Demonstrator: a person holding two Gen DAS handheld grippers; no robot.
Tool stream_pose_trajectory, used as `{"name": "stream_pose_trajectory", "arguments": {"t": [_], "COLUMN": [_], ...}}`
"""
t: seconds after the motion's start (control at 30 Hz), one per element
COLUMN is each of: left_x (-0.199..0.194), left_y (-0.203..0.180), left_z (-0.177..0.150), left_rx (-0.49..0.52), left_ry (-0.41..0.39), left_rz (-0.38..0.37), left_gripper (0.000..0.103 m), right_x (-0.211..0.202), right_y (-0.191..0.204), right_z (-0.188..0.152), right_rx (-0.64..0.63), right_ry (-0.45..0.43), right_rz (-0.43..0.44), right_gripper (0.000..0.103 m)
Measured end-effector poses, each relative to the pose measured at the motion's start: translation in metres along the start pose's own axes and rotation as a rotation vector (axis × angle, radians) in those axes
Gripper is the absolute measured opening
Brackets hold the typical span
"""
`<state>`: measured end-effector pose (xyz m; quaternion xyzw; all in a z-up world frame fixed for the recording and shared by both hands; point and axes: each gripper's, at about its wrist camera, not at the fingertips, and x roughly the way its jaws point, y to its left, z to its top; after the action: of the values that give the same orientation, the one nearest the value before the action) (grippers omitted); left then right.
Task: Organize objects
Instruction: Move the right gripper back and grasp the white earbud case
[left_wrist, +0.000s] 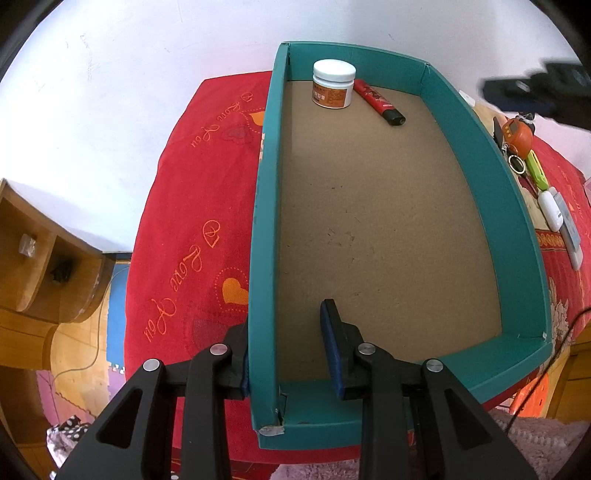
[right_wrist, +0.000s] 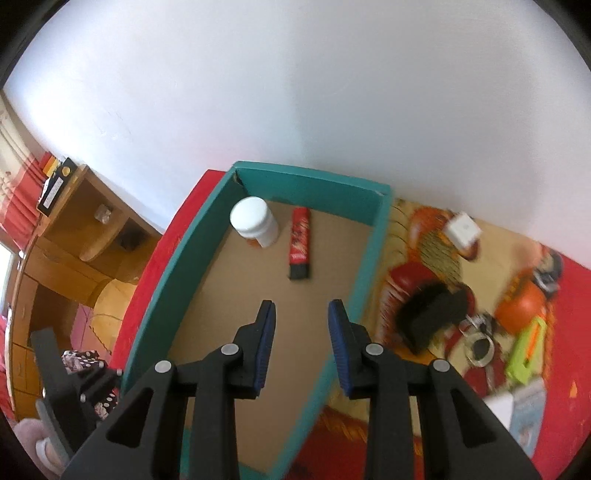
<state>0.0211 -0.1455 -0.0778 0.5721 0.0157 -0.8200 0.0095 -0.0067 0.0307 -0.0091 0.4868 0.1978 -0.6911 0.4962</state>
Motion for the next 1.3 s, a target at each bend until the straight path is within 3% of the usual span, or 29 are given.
{"name": "stream_pose_trajectory", "arguments": {"t": [0.23, 0.57, 0.63, 0.67, 0.7, 0.97, 1.3], "left_x": [-0.001, -0.002, -0.002, -0.002, -0.002, -0.003, -0.003], "left_y": [0.0, -0.006, -0.007, -0.007, -0.007, -0.007, -0.007], "left_z": [-0.001, -0.005, -0.005, -0.005, -0.005, -0.006, -0.006], "left_rx": [0.0, -0.002, -0.003, -0.003, -0.003, -0.002, -0.001], "left_ry": [-0.001, -0.002, -0.002, -0.002, -0.002, -0.002, -0.002], "left_rz": [-0.001, 0.009, 0.01, 0.011, 0.011, 0.01, 0.01], "left_gripper": [0.03, 0.031, 0.031, 0.031, 0.031, 0.031, 0.031], "right_x": [-0.028, -0.029, -0.03, -0.03, -0.029, -0.019, -0.014], "right_y": [-0.04, -0.103, -0.113, -0.117, -0.121, -0.15, -0.152], "right_z": [-0.034, -0.08, -0.086, -0.087, -0.089, -0.099, -0.098], "right_rx": [0.05, 0.16, 0.162, 0.163, 0.163, 0.214, 0.173], "right_ry": [-0.008, 0.046, 0.047, 0.051, 0.057, 0.089, 0.096], "right_rz": [-0.098, -0.213, -0.231, -0.238, -0.242, -0.223, -0.219], "right_gripper": [0.029, 0.029, 0.034, 0.042, 0.048, 0.048, 0.05]}}
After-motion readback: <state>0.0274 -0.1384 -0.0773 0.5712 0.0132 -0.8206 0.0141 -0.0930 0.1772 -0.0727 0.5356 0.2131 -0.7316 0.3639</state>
